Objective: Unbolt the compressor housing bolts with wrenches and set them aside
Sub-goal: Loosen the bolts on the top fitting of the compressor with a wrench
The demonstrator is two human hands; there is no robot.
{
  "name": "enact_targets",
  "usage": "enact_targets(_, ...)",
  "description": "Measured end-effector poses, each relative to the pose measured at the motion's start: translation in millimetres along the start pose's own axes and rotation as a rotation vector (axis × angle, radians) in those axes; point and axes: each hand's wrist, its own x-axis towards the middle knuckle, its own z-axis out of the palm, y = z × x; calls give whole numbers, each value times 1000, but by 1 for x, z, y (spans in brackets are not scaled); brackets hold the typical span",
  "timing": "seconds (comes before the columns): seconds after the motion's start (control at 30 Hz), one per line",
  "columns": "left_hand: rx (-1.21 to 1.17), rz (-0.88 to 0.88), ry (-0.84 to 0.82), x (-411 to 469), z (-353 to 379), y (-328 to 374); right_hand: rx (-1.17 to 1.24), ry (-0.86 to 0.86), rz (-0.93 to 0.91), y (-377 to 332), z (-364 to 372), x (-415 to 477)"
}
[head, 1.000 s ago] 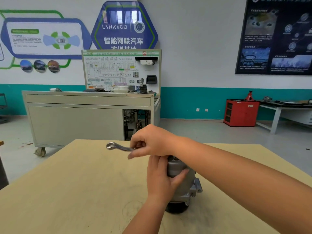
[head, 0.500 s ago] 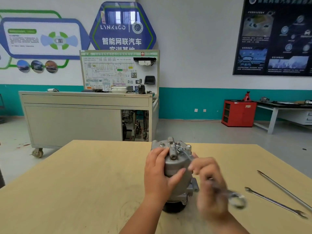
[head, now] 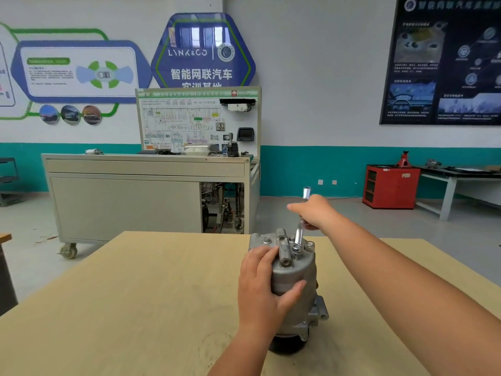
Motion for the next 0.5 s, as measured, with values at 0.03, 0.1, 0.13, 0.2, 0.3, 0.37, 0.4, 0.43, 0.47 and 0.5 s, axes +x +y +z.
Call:
enact_targets(0.03, 3, -5, -1, 0, 0, 0, -201, -13, -47, -8, 3, 2)
enact_targets(0.1, 18, -18, -9, -1, 0, 0, -426, -29, -142, -21, 13, 1)
enact_targets(0.13, 20, -26, -13, -1, -1, 0, -454, -49, -189, -25, 20, -1)
enact_targets(0.2, 30, -16, -10, 0, 0, 1, -418, -143, -265, -33, 31, -6)
enact_targets(0.3, 25, -3, -4, 0, 0, 0, -419, -276, -462, -44, 42, -14)
enact_targets(0.37, 31, 0, 0, 0, 1, -1, -456, -333, -611, -51, 46, -25)
enact_targets(0.4, 31, -7, 0, 0, 1, -1, -463, -360, -677, -55, 48, -32)
enact_targets(0.43, 33, -10, 10, -1, 2, -3, -481, -389, -737, -57, 49, -40)
enact_targets(0.47, 32, -8, 21, 0, 3, -3, -526, -403, -811, -60, 50, -48)
enact_targets(0.5, 23, -16, 16, 0, 3, -3, -595, -400, -892, -62, 50, -56)
